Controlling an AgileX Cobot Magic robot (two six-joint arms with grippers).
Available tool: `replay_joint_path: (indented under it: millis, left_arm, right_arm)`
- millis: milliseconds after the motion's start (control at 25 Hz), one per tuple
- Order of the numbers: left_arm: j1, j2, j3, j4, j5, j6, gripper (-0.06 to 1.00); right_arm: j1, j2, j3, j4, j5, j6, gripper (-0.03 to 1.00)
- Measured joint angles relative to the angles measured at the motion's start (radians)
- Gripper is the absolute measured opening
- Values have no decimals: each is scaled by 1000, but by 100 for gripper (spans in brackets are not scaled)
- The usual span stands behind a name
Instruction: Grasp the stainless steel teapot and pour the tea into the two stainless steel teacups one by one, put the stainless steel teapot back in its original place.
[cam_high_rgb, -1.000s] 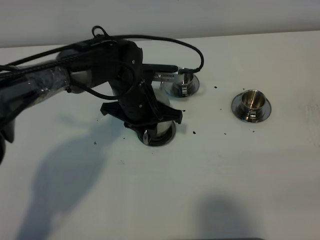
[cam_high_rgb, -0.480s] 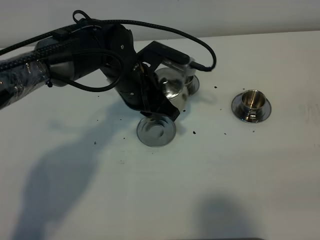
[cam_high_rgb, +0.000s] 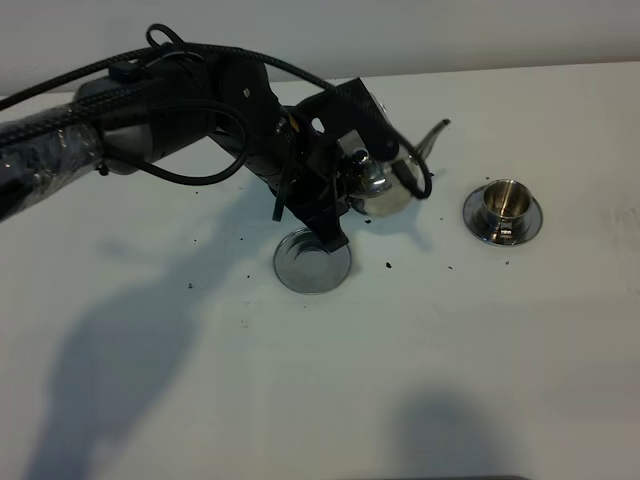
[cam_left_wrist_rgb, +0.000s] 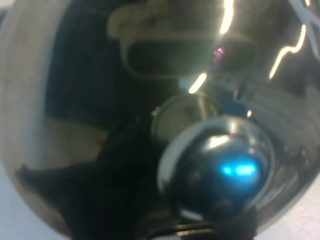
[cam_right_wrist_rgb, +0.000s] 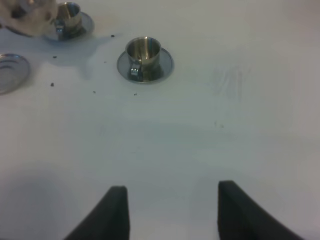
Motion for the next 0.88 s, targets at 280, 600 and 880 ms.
replay_joint_path:
  millis: [280,600,880]
  left_arm:
    - [0,44,0,1,-98,122,22]
    - [-3,105,-65,-3,-106,178,22]
    - [-14,117,-178,-7,-42,193,22]
  right_arm:
    - [0,0,0,0,0,0,40]
    - [0,0,0,0,0,-1,40]
    - [0,0,0,3,0,-1,40]
